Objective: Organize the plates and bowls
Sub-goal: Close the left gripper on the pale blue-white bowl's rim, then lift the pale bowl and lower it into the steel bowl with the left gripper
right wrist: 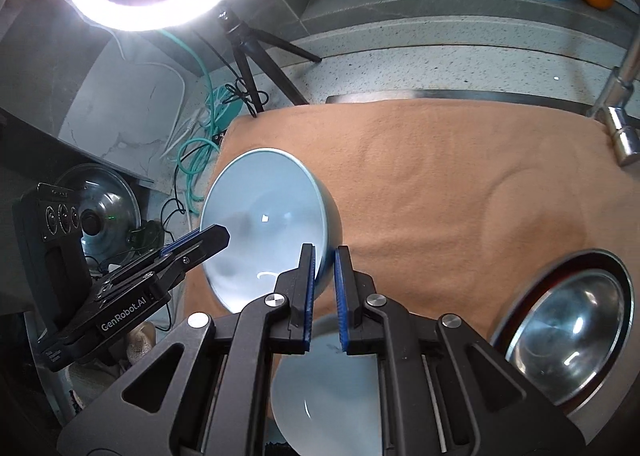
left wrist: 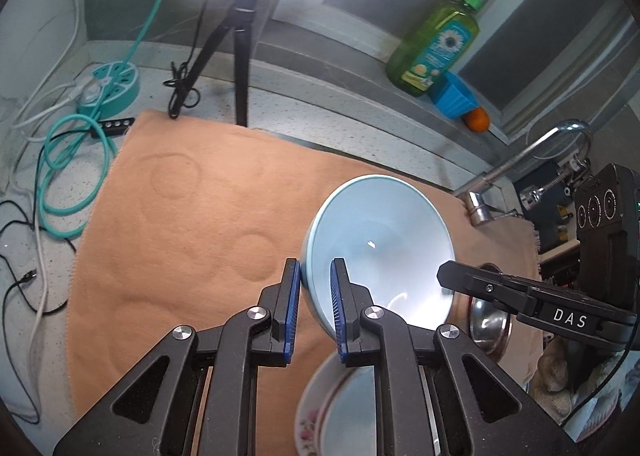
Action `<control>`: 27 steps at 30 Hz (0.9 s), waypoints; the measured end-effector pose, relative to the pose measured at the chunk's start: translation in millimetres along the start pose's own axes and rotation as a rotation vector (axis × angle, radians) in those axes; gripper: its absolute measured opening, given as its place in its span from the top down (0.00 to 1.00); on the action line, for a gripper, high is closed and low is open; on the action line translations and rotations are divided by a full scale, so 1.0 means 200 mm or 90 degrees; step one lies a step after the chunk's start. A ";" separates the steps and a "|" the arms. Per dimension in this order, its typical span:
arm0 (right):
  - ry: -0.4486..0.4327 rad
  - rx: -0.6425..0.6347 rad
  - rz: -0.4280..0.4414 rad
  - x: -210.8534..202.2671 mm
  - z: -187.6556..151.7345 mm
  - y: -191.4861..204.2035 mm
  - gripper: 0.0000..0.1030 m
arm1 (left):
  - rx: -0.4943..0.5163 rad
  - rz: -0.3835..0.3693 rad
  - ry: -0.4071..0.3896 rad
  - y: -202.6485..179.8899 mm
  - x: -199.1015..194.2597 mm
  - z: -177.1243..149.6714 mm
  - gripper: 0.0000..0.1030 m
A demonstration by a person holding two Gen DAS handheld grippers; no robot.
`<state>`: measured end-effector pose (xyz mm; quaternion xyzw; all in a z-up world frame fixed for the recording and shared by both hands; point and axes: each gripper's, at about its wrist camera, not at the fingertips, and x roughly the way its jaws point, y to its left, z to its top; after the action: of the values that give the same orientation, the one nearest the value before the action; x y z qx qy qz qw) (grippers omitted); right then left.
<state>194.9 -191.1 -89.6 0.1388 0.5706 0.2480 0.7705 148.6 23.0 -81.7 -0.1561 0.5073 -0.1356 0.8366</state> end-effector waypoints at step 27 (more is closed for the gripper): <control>-0.077 0.108 -0.049 -0.58 -0.34 -0.64 0.91 | 0.151 -0.091 0.070 -0.75 0.21 -0.20 0.87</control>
<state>134.1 -365.8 -81.1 0.1962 0.5467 0.1606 0.7980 122.3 -134.9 -72.8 -0.0842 0.5205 -0.2621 0.8083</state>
